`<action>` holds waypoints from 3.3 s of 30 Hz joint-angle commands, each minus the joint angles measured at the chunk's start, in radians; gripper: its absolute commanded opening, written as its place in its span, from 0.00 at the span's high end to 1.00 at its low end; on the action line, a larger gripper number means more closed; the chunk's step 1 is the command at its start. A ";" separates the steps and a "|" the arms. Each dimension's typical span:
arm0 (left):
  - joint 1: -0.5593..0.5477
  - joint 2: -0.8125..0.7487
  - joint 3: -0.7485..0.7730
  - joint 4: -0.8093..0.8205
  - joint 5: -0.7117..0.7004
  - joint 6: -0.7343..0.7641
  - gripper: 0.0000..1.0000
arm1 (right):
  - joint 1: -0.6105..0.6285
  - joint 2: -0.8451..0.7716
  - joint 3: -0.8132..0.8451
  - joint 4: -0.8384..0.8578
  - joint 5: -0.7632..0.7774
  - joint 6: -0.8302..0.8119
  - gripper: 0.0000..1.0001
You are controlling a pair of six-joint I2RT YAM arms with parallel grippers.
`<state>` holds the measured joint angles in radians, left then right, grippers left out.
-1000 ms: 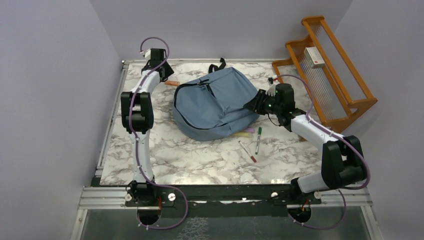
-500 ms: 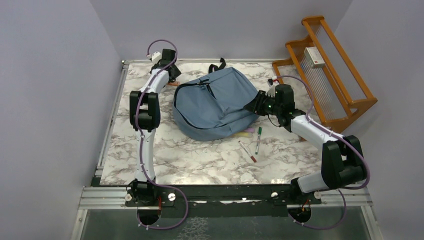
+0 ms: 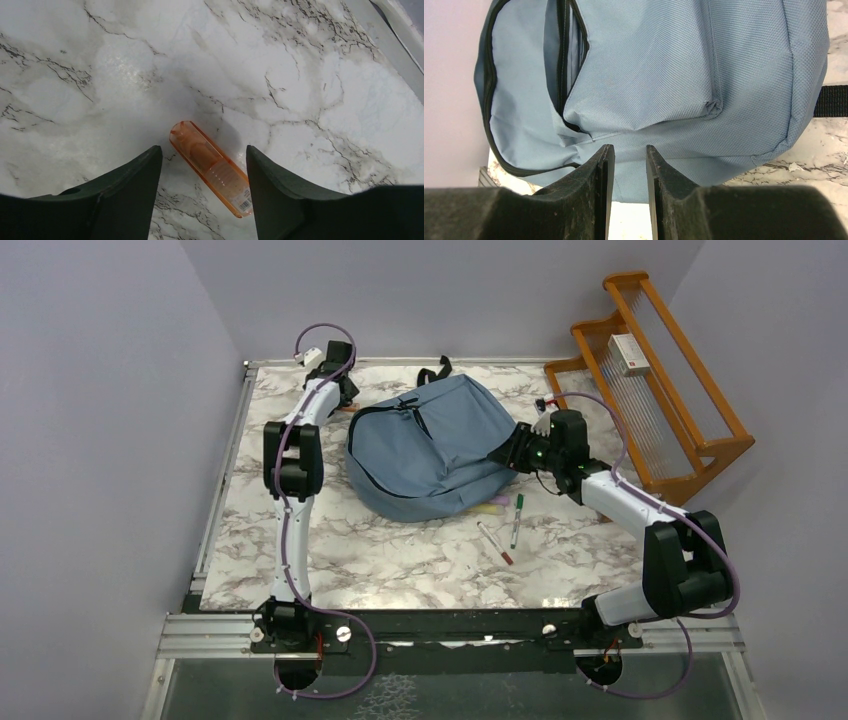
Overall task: Pack the student bag
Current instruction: Pick up the stationery from the center of the board.
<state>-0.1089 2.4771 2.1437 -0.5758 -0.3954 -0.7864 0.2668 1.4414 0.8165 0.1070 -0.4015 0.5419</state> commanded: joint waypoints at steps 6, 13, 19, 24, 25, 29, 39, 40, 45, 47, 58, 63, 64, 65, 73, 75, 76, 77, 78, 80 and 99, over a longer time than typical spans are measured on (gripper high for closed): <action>-0.003 0.056 -0.006 -0.029 -0.059 0.103 0.50 | -0.005 0.009 -0.009 -0.014 0.009 0.014 0.65; 0.027 0.046 -0.028 -0.027 -0.081 0.208 0.77 | -0.004 0.020 -0.004 -0.012 0.003 0.017 0.65; 0.073 0.026 -0.051 -0.015 -0.037 0.296 0.93 | -0.005 0.029 0.002 -0.012 -0.001 0.016 0.65; 0.100 -0.011 -0.071 -0.001 0.069 0.375 1.00 | -0.005 0.032 0.007 -0.012 -0.006 0.015 0.65; 0.100 -0.028 -0.080 0.008 0.094 0.386 1.00 | -0.005 0.028 0.007 -0.010 -0.007 0.013 0.65; 0.125 -0.116 -0.138 0.067 0.180 0.437 1.00 | -0.005 0.005 0.005 0.005 -0.028 -0.007 0.62; 0.125 -0.433 -0.396 0.248 0.326 0.509 1.00 | -0.005 -0.153 0.020 -0.028 0.092 -0.073 0.43; 0.124 -0.468 -0.428 0.272 0.348 0.513 1.00 | -0.005 -0.158 0.031 -0.034 0.085 -0.086 0.43; 0.124 -0.627 -0.585 0.369 0.504 0.472 1.00 | -0.003 -0.131 0.089 -0.038 -0.026 -0.153 0.42; 0.123 -0.682 -0.638 0.394 0.572 0.436 1.00 | 0.003 -0.087 0.145 -0.074 -0.055 -0.186 0.42; 0.043 -0.892 -0.890 0.443 0.719 0.372 1.00 | 0.226 0.276 0.588 -0.385 0.237 -0.472 0.43; 0.043 -0.995 -0.974 0.451 0.735 0.357 1.00 | 0.291 0.442 0.755 -0.462 0.363 -0.575 0.42; 0.043 -1.013 -0.986 0.451 0.738 0.357 1.00 | 0.302 0.467 0.775 -0.471 0.383 -0.593 0.42; 0.043 -1.026 -0.995 0.450 0.740 0.357 1.00 | 0.313 0.491 0.793 -0.477 0.395 -0.609 0.41; 0.044 -1.056 -1.024 0.451 0.740 0.351 1.00 | 0.387 0.605 0.862 -0.518 0.484 -0.694 0.31; 0.043 -1.052 -1.019 0.451 0.730 0.357 1.00 | 0.401 0.615 0.866 -0.525 0.489 -0.701 0.29; 0.044 -1.049 -1.014 0.445 0.723 0.363 1.00 | 0.410 0.617 0.866 -0.525 0.487 -0.705 0.28; 0.044 -1.045 -1.004 0.439 0.718 0.369 1.00 | 0.415 0.617 0.864 -0.524 0.479 -0.709 0.27; 0.044 -1.042 -0.999 0.435 0.718 0.374 1.00 | 0.422 0.616 0.862 -0.522 0.470 -0.713 0.26; 0.044 -1.038 -0.994 0.433 0.718 0.379 1.00 | 0.431 0.614 0.858 -0.516 0.449 -0.715 0.24; 0.044 -1.015 -1.003 0.446 0.733 0.364 1.00 | 0.439 0.661 0.904 -0.520 0.683 -0.712 0.73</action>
<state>-0.0673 1.4536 1.1275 -0.1547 0.3202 -0.4225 0.7006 2.1040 1.7103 -0.4126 0.2214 -0.1749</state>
